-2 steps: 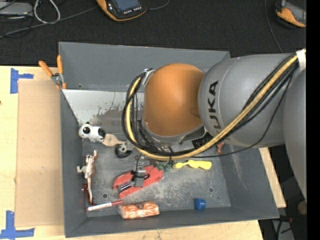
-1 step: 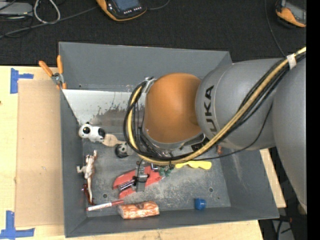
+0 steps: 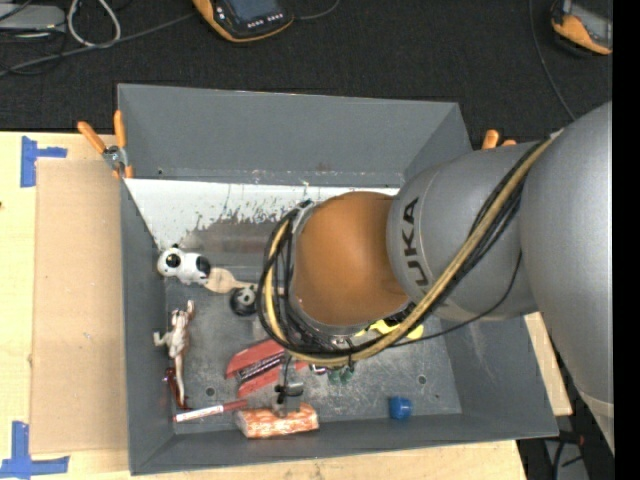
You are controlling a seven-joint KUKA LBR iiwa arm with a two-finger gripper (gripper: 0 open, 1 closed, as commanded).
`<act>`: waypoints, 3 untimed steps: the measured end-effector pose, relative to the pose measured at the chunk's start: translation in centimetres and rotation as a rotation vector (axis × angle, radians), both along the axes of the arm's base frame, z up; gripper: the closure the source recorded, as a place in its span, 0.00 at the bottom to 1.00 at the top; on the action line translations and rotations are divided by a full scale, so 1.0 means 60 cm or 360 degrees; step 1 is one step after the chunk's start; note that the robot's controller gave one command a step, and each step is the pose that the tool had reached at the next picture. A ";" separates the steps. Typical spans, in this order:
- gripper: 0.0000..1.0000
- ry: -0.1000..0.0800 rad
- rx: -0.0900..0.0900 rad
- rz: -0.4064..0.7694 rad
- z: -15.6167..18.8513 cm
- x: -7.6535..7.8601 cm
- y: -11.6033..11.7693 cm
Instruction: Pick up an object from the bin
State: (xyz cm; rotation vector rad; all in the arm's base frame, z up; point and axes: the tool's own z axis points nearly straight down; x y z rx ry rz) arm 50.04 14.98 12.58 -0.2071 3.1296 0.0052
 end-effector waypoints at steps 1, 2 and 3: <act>0.00 -0.0001 0.0000 0.0007 -0.029 -0.006 -0.005; 1.00 0.0006 -0.0001 0.0030 -0.032 -0.041 -0.032; 1.00 0.0006 -0.0001 0.0029 -0.032 -0.041 -0.032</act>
Offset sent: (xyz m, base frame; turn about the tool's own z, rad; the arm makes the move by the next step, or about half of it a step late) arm -0.0243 -0.0187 -0.0181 -0.0235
